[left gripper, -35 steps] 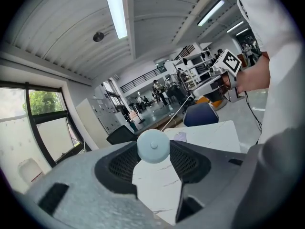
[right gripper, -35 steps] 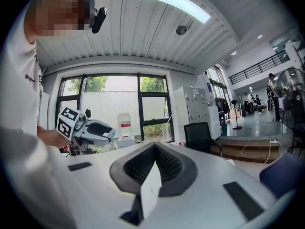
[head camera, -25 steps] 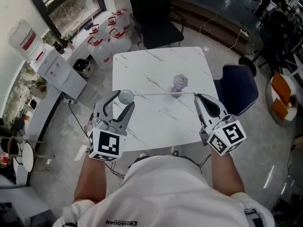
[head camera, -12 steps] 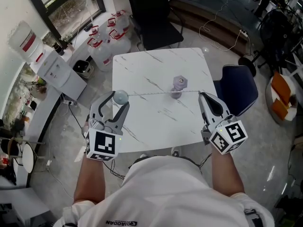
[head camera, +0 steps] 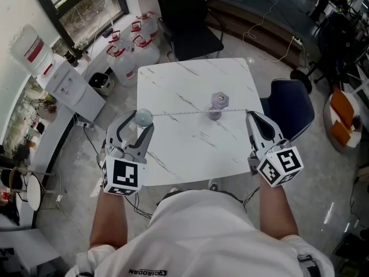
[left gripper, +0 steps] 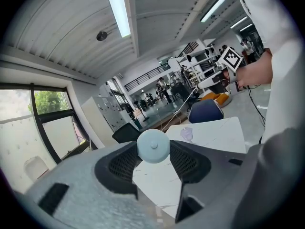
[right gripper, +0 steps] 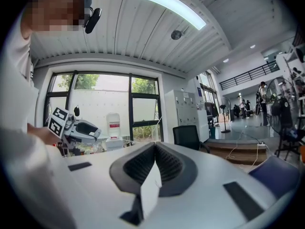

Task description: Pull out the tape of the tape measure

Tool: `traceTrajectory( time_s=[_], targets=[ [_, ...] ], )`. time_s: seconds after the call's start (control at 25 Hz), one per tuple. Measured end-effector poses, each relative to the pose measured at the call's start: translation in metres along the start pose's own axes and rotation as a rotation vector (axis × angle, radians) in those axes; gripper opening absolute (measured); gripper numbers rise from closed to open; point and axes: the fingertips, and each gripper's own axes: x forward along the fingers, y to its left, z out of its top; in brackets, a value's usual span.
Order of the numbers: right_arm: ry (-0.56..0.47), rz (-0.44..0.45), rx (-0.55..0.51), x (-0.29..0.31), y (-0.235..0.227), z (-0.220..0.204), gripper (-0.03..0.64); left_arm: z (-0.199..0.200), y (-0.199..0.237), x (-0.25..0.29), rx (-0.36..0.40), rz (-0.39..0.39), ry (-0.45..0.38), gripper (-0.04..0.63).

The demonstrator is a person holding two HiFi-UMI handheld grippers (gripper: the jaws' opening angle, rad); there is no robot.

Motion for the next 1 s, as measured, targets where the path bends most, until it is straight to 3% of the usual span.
traceTrajectory(
  time_s=[1.0],
  targets=[
    [0.038, -0.018, 0.036, 0.0, -0.016, -0.016, 0.008, -0.024, 0.005, 0.004, -0.021, -0.002, 0.06, 0.222]
  ],
)
